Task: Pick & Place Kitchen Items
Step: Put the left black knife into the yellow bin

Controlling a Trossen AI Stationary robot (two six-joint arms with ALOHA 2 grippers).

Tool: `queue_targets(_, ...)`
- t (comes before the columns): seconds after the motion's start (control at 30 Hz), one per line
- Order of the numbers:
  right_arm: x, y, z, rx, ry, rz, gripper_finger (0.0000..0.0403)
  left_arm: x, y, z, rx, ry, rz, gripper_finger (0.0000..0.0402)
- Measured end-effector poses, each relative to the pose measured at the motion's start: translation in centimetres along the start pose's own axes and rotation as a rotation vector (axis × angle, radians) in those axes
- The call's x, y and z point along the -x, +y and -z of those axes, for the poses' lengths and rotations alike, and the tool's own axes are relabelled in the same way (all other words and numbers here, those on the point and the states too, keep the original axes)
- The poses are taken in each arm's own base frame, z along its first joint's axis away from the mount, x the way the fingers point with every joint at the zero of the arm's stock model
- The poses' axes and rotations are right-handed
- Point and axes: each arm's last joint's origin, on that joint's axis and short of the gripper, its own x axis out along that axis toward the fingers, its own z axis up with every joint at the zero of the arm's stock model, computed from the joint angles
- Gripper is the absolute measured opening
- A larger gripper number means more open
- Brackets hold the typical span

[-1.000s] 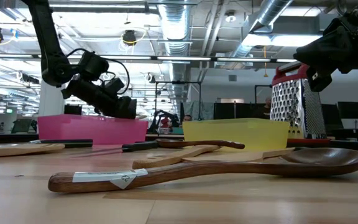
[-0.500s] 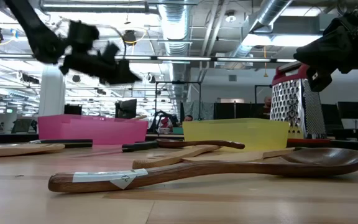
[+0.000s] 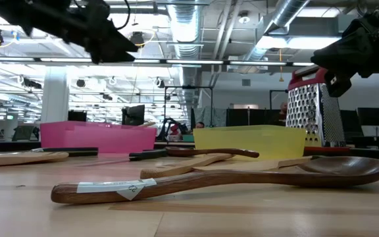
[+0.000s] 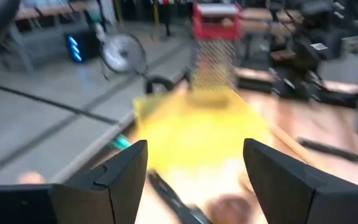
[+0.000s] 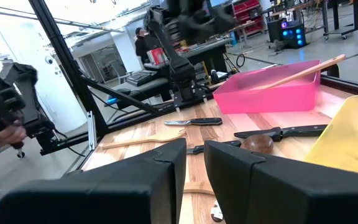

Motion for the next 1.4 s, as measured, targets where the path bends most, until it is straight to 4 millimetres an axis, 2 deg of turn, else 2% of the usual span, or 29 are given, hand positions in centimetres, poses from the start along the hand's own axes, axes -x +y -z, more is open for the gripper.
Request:
queue_targets(0.27, 0.0, 0.0, 0.0, 0.0, 0.0, 0.0, 0.0072, 1.9, -4.6, 1.0, 0.054, 0.063, 0.084, 0.0246)
queue_targets(0.5, 0.0, 0.0, 0.0, 0.0, 0.0, 0.0, 0.0072, 3.2, -6.9, 1.4, 0.033, 0.075, 0.211, 0.0246)
queue_targets(0.77, 0.0, 0.0, 0.0, 0.0, 0.0, 0.0, 0.0072, 4.4, -8.6, 2.0, 0.128, 0.13, 0.313, 0.0246)
queue_targets(1.17, 0.0, 0.0, 0.0, 0.0, 0.0, 0.0, 0.0072, 6.6, -11.0, 4.8, 0.207, 0.375, 0.407, 0.0246)
queue_targets(1.27, 0.0, 0.0, 0.0, 0.0, 0.0, 0.0, 0.0072, 6.6, -11.3, 5.7, 0.168, 0.432, 0.386, 0.0246)
queue_targets(1.4, 0.0, 0.0, 0.0, 0.0, 0.0, 0.0, 0.0072, 5.8, -11.2, 6.9, 0.096, 0.447, 0.234, 0.0246)
